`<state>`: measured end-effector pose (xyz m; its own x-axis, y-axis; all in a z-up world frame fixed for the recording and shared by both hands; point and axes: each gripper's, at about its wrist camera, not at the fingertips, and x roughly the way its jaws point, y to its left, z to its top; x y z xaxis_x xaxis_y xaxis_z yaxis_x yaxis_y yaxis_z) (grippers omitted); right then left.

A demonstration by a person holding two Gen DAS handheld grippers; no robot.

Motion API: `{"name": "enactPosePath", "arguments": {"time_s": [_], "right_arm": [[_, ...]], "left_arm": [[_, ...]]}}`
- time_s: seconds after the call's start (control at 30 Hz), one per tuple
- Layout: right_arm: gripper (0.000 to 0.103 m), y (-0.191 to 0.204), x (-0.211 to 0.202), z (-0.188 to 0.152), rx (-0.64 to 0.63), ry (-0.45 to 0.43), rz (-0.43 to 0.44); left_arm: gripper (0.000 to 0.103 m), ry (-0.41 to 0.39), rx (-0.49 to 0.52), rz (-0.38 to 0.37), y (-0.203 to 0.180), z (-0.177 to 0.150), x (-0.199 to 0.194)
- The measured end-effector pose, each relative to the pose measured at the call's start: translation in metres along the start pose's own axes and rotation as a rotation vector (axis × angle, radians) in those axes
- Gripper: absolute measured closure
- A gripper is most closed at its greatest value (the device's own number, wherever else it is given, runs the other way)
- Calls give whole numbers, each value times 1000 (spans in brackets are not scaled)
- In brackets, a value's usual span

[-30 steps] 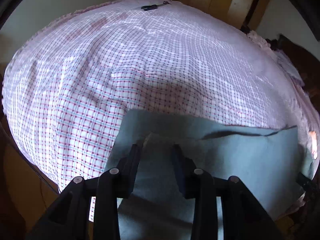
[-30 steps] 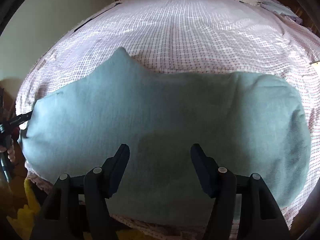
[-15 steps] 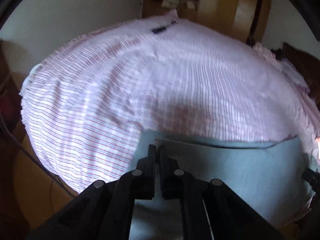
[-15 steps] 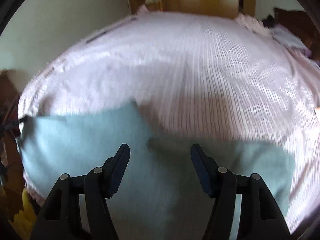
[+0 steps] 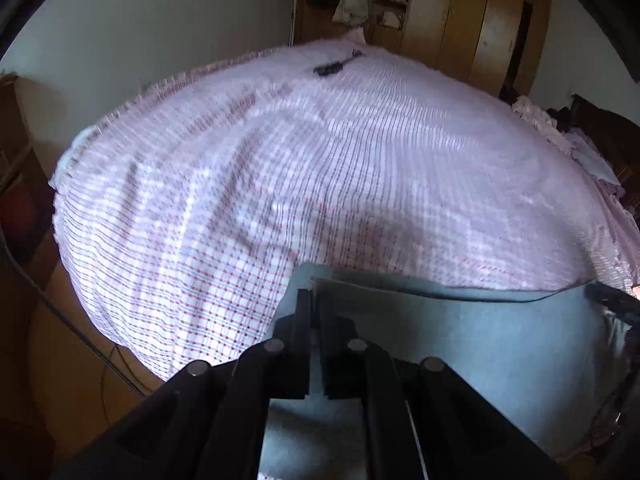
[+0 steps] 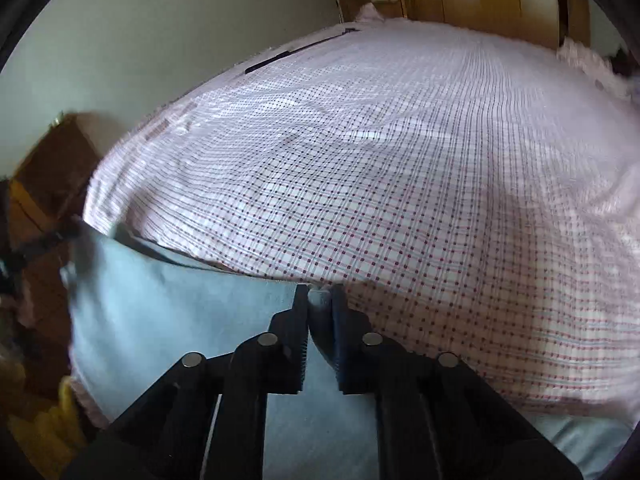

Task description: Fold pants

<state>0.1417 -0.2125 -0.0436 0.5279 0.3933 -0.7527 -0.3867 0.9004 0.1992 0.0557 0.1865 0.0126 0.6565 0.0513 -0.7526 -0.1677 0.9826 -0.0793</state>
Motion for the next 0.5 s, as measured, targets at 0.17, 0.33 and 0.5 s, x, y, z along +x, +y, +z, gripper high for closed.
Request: {"name": "enactPosePath", "arguments": {"time_s": [0.17, 0.33, 0.5], "right_arm": [[102, -13, -10, 7, 81, -80, -31], [102, -16, 16, 4, 70, -25, -113], [101, -22, 26, 2, 95, -31, -124]], "left_arm": [[99, -63, 50, 52, -10, 11, -18], [99, 30, 83, 85, -13, 19, 36], [93, 116, 92, 110, -11, 3, 83]]}}
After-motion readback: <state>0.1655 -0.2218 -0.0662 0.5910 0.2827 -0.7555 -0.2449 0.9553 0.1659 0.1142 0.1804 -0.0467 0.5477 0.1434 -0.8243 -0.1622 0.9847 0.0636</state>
